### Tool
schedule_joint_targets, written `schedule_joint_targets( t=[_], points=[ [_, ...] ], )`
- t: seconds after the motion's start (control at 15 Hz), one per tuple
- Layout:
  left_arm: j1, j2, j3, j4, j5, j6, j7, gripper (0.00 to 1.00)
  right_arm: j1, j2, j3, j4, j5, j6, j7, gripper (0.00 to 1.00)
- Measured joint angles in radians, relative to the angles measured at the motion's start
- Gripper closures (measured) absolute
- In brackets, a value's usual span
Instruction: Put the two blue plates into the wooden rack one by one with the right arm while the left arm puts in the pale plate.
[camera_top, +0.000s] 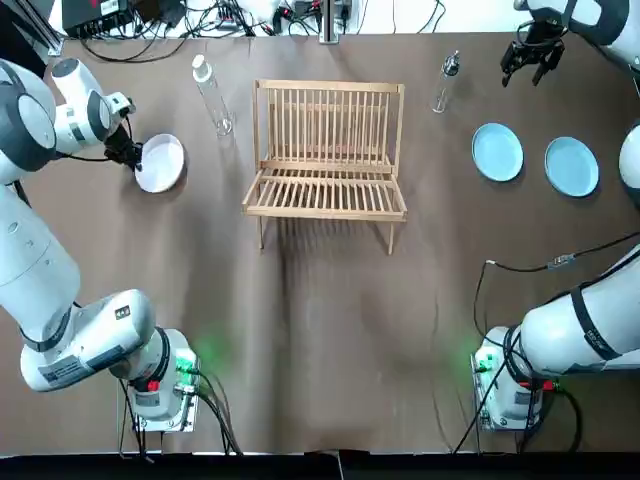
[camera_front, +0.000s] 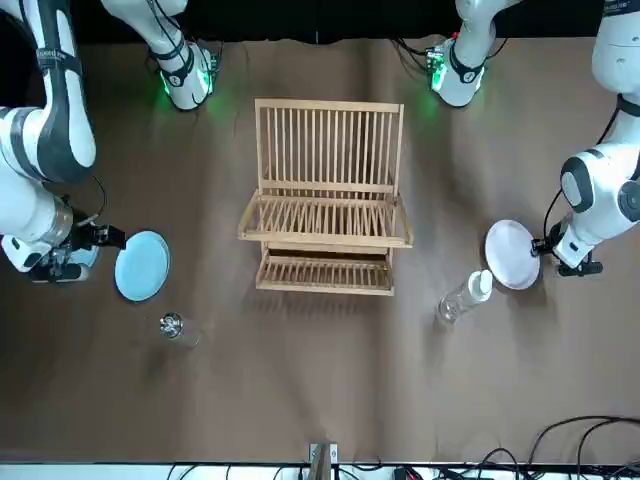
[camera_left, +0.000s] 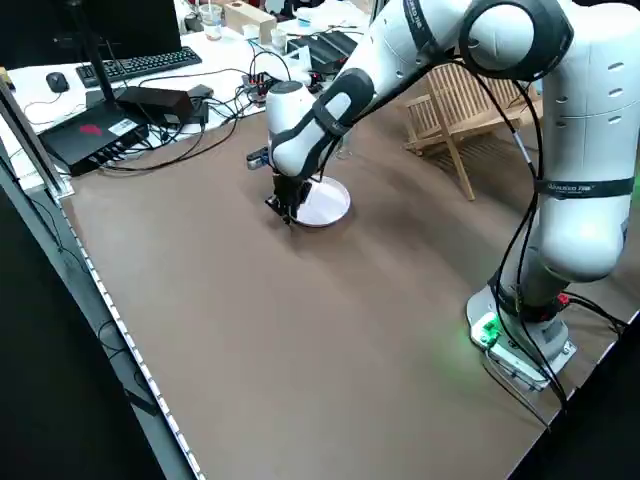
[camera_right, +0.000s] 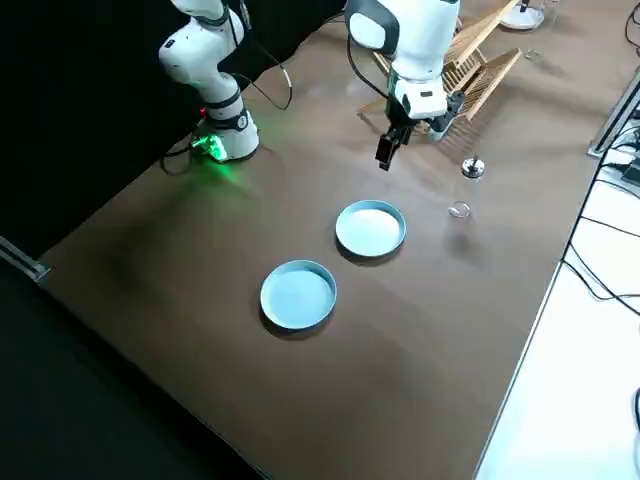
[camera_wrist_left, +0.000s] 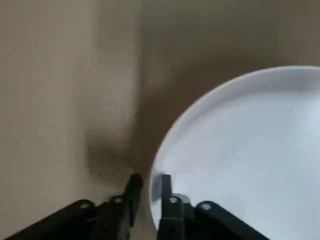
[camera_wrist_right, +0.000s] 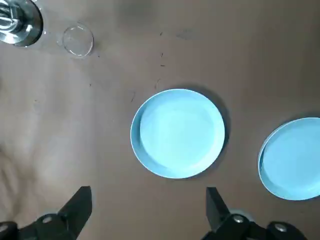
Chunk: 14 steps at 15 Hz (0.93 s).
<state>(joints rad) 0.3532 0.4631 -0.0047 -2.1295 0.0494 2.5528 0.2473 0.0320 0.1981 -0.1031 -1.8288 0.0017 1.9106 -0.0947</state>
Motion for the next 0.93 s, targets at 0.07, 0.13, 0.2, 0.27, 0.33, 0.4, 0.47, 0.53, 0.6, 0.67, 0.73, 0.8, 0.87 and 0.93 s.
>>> schedule_joint_targets(
  t=[0.07, 0.13, 0.2, 0.27, 0.33, 0.4, 0.47, 0.53, 0.6, 0.67, 0.73, 0.8, 0.87, 0.93],
  points=[
    [0.0, 0.0, -0.001, 0.0, 0.0, -0.002, 0.0, 0.83, 0.0, 0.004, 0.0, -0.002, 0.0, 0.013, 0.0, 0.0],
    [-0.001, -0.012, -0.004, 0.001, 0.0, -0.017, 0.0, 0.94, -0.003, 0.014, 0.0, -0.026, -0.001, 0.089, 0.0, 0.0],
    [0.0, -0.014, -0.004, 0.001, 0.0, -0.024, 0.0, 0.94, -0.009, 0.019, 0.0, -0.048, -0.002, 0.143, 0.0, 0.0],
    [0.0, -0.015, -0.004, 0.004, 0.0, -0.035, 0.0, 0.94, -0.015, 0.025, -0.001, -0.072, -0.002, 0.193, -0.003, 0.0],
    [0.0, -0.02, -0.005, 0.011, 0.0, -0.065, 0.0, 0.94, -0.024, 0.034, -0.001, -0.089, -0.003, 0.232, -0.006, 0.0],
    [0.0, -0.031, -0.008, 0.022, -0.001, -0.111, 0.0, 0.94, -0.034, 0.046, -0.001, -0.1, -0.003, 0.264, -0.012, 0.0],
    [0.001, -0.051, -0.013, 0.033, -0.001, -0.169, 0.0, 0.94, -0.047, 0.061, -0.001, -0.106, -0.003, 0.296, -0.026, 0.0],
    [0.001, -0.08, -0.02, 0.044, -0.001, -0.241, 0.0, 0.95, -0.061, 0.077, -0.002, -0.108, -0.003, 0.325, -0.046, 0.0],
    [0.0, -0.118, -0.025, 0.053, -0.001, -0.317, 0.0, 0.96, -0.074, 0.094, -0.002, -0.108, -0.003, 0.348, -0.06, 0.0],
    [0.001, -0.16, -0.029, 0.062, -0.001, -0.403, 0.0, 0.96, -0.084, 0.111, -0.002, -0.109, -0.003, 0.368, -0.07, 0.0],
    [0.001, -0.205, -0.031, 0.07, -0.001, -0.491, 0.0, 0.96, -0.095, 0.127, -0.002, -0.109, -0.004, 0.387, -0.08, 0.0],
    [0.001, -0.248, -0.033, 0.08, -0.002, -0.581, 0.0, 0.96, -0.107, 0.142, -0.003, -0.109, -0.004, 0.408, -0.101, 0.0],
    [0.001, -0.289, -0.036, 0.091, -0.009, -0.678, 0.0, 0.96, -0.12, 0.156, -0.003, -0.109, -0.004, 0.426, -0.123, 0.0],
    [0.001, -0.325, -0.042, 0.103, -0.019, -0.778, 0.0, 0.96, -0.132, 0.169, -0.003, -0.111, -0.004, 0.443, -0.141, 0.0]
  ],
)
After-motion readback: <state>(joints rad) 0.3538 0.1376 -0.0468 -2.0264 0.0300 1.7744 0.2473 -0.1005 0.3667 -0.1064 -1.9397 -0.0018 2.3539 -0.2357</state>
